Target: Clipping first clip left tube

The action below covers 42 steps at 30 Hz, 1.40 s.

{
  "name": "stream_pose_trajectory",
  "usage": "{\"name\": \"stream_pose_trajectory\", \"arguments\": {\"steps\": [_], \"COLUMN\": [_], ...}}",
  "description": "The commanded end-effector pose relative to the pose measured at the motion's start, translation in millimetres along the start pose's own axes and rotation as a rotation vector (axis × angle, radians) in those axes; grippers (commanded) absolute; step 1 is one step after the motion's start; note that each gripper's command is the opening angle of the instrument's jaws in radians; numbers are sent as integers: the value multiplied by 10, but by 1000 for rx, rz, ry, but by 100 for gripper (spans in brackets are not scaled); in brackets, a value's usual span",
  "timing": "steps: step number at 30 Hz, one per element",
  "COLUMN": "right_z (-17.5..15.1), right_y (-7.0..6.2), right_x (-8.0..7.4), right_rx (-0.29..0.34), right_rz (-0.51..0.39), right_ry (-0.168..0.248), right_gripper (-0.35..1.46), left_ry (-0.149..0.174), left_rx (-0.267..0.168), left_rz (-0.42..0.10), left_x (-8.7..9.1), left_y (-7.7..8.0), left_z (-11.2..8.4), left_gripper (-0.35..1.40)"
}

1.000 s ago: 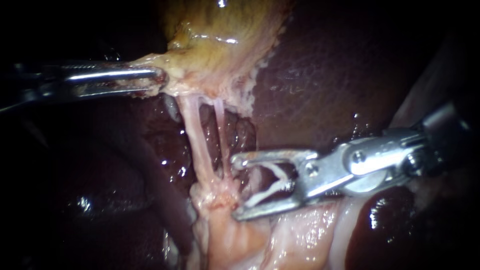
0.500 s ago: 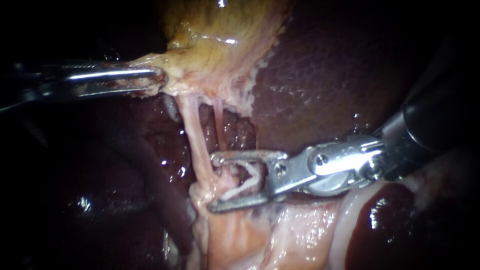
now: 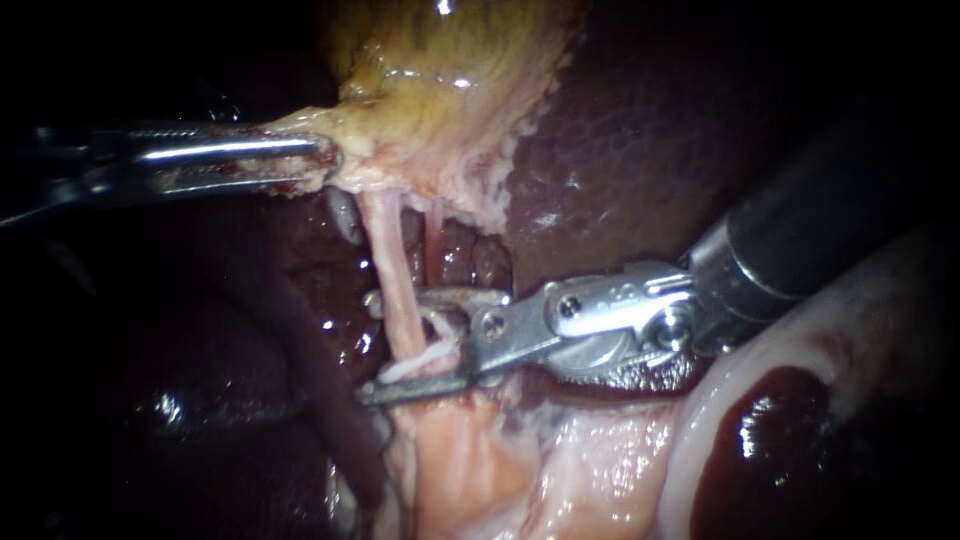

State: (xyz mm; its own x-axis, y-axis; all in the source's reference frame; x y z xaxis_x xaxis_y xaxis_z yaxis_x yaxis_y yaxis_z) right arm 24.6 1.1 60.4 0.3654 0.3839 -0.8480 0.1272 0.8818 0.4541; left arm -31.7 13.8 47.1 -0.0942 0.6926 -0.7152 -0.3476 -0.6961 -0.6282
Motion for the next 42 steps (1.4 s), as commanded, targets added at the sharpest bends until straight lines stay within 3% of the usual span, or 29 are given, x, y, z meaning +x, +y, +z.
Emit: {"name": "stream_pose_trajectory", "arguments": {"steps": [1, 11, 21, 25, 34, 42], "right_z": [2, 4, -2, -2, -2, -2], "right_y": [-2, -16, -60, -69, -66, -61], "right_x": [2, 11, 37, 44, 41, 38], "right_rx": [4, 33, 109, 119, 106, 98], "right_rz": [8, 39, 87, 95, 142, 179], "right_ry": [6, 18, 59, 65, 62, 60], "right_gripper": [50, 50, 49, 48, 39, 13], "left_ry": [0, 0, 0, 0, 0, 0], "left_rx": [1, 1, 1, 1, 1, 1], "left_rz": [0, 0, 0, 0, 0, 0], "left_x": [0, 0, -1, -1, 0, 0], "left_y": [0, 0, 0, 0, 0, 0], "left_z": [0, 1, 0, 0, 0, 0], "left_gripper": [-35, -35, -35, -35, -35, -35]}}
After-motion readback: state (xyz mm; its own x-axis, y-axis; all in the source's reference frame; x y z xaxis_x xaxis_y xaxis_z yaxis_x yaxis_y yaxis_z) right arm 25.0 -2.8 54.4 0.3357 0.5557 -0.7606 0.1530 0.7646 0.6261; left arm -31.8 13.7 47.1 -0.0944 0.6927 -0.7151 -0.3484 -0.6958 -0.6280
